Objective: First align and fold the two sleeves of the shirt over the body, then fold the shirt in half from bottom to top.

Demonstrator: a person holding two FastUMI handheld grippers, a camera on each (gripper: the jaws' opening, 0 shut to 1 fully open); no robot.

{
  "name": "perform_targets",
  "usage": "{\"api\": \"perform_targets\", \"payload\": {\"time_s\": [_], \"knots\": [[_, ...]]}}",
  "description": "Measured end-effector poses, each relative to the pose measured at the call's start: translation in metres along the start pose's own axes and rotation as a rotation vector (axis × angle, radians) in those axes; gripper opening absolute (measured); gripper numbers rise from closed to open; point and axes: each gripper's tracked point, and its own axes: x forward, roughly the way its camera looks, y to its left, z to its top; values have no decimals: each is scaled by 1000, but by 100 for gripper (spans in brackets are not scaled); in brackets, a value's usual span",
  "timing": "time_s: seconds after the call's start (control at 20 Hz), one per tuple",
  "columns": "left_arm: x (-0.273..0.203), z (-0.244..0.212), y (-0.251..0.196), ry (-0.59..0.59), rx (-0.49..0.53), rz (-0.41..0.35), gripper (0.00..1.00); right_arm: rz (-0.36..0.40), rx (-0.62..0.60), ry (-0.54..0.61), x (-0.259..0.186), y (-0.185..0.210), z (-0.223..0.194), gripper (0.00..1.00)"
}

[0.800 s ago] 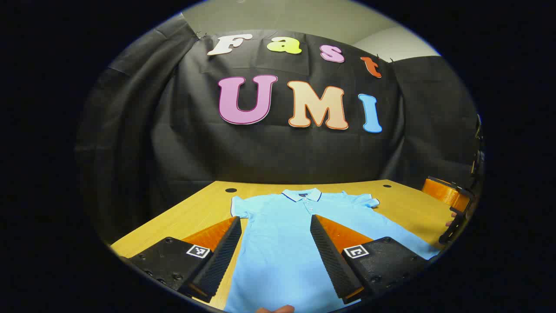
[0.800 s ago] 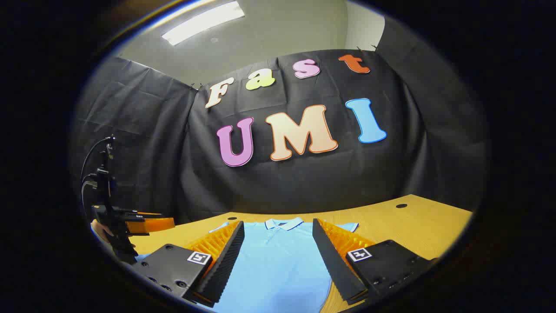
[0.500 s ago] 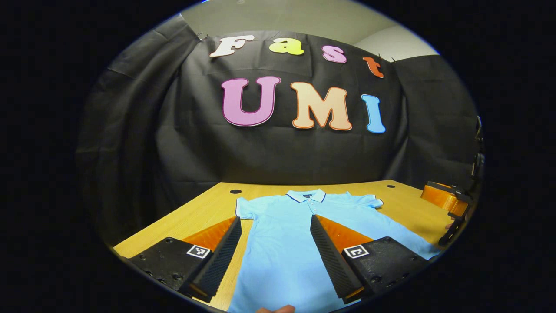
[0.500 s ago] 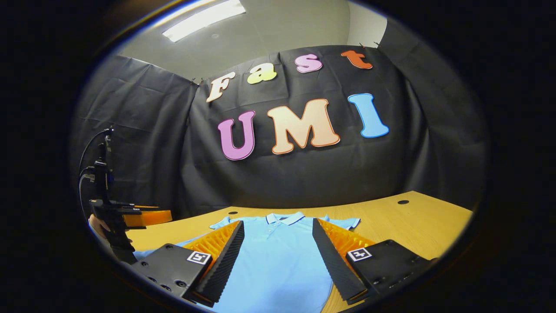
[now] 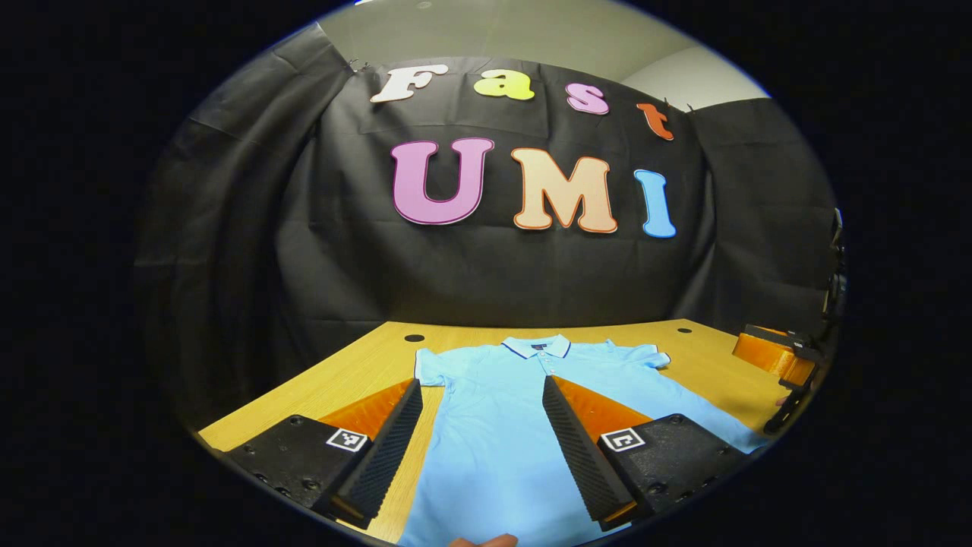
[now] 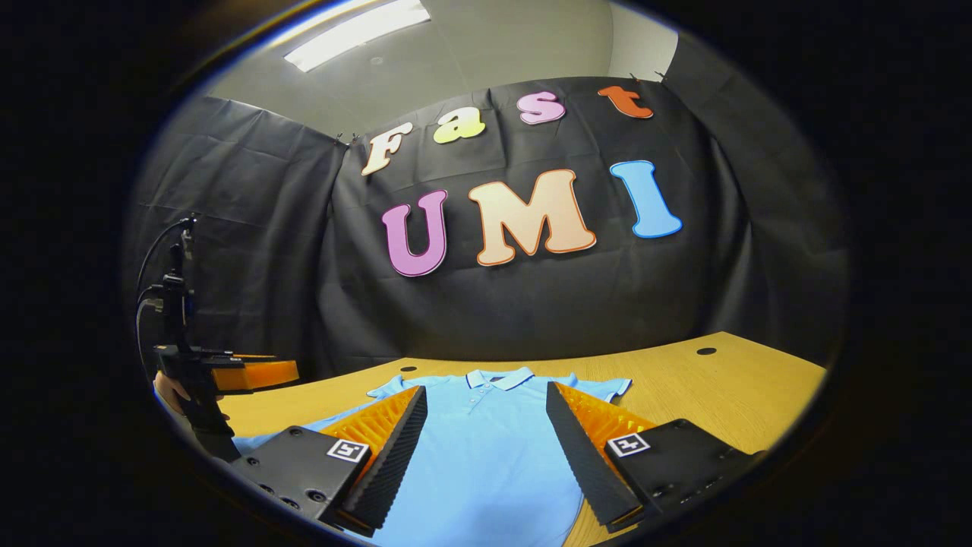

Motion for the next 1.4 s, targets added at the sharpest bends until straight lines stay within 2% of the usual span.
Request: {"api": "perform_targets", "payload": {"time_s": [0.3,0.55,0.65,0.85,0.9,1.0,1.05,1.1,1.25,1.3,1.4], "knots": [[2,0,-3,3,-5,-11,95,-64,-1,47,13,-30,-3,98],[6,-2,-3,-1,-23,-22,95,-113,34,175,64,-66,9,95],[8,-4,-3,5,-23,-25,95,-116,31,258,89,-77,6,98],[8,-2,-2,-5,-26,-37,95,-152,57,409,138,-108,-14,98],[8,-2,-1,-6,-22,-36,95,-179,56,434,149,-120,-21,94],[9,-1,2,-10,-17,-33,95,-244,40,487,166,-147,-40,97],[10,1,2,-10,-17,-32,95,-271,36,522,173,-159,-52,94],[10,1,4,-8,-17,-29,95,-296,41,556,179,-168,-65,97],[11,2,13,-13,-22,-13,95,-327,91,619,196,-184,-94,94],[12,2,17,-13,-22,-3,95,-333,104,636,200,-189,-103,98],[14,-1,23,-6,-20,14,95,-347,110,646,205,-196,-115,98]]}}
